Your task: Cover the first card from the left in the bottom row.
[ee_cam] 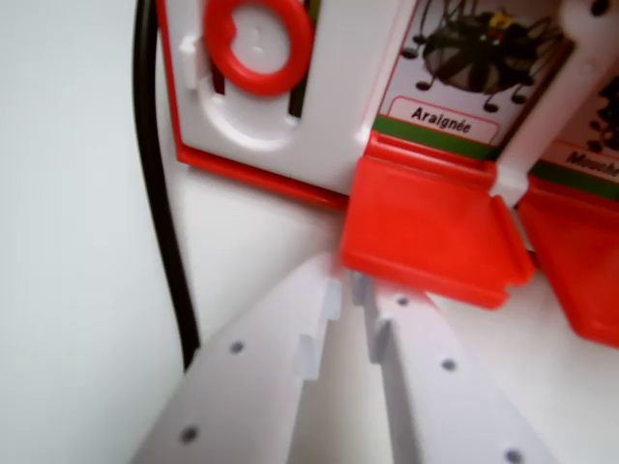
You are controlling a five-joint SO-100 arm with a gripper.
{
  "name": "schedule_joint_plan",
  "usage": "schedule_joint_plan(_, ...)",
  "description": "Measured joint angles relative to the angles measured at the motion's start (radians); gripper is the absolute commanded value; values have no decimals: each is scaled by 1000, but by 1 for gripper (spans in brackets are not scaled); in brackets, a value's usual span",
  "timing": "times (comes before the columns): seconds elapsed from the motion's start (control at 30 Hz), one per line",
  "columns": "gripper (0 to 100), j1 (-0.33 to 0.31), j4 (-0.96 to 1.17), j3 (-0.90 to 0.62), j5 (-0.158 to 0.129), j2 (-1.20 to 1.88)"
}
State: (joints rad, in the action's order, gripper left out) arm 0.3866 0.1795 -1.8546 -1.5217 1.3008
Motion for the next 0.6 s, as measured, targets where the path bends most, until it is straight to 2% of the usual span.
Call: schedule_joint_plan(0.6, 0, -2, 0, 89, 0, -48)
